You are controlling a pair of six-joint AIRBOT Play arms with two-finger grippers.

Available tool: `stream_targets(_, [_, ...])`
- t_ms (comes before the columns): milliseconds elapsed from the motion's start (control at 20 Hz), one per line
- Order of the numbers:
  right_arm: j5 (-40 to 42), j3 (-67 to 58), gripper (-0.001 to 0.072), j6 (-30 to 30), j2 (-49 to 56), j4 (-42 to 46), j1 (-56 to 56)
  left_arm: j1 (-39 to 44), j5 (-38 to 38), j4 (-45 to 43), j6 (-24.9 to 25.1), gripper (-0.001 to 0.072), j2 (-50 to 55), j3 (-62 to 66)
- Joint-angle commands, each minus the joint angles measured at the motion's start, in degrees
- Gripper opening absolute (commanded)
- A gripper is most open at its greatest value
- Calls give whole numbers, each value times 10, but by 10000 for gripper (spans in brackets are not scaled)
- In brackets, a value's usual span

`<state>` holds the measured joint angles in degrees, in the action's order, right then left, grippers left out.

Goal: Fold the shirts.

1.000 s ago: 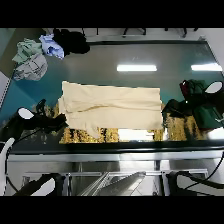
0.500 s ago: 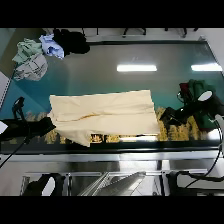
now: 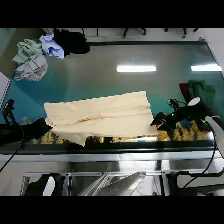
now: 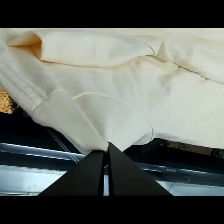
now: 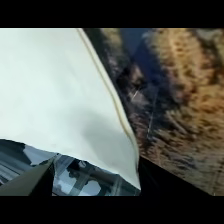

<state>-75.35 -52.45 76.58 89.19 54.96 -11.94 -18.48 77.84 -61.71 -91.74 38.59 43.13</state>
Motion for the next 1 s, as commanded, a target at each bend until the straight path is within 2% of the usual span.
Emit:
stream_targets(0, [16, 29, 551, -3, -1, 14, 14, -2, 4, 5, 0, 10, 17, 0])
stream_targets(50, [14, 30, 321, -3, -6, 14, 17, -3, 7, 5, 0, 10, 28, 0])
stream_targets(100, [14, 30, 27, -13, -17, 13, 17, -2, 9, 5, 0, 10, 37, 1])
stream_targets(250, [14, 30, 20, -15, -92, 72, 17, -2, 30, 19, 34, 10, 60, 1])
stream_targets(400, [-11, 30, 20, 31, -212, 184, 17, -3, 40, 6, 50, 10, 50, 1])
stream_targets(550, [-40, 42, 20, 69, -318, 183, 20, -3, 54, -33, 53, 10, 12, 1])
stream_targets(750, [-90, 58, 20, 120, -399, 184, 31, -3, 65, -43, 53, 10, -16, 1])
stream_targets(850, [-47, 57, 20, 126, -412, 183, 36, -2, 42, -38, 53, 10, 8, 1])
stream_targets(950, [9, 57, 20, 126, -394, 182, 36, -3, -13, 3, 56, 10, 60, 3])
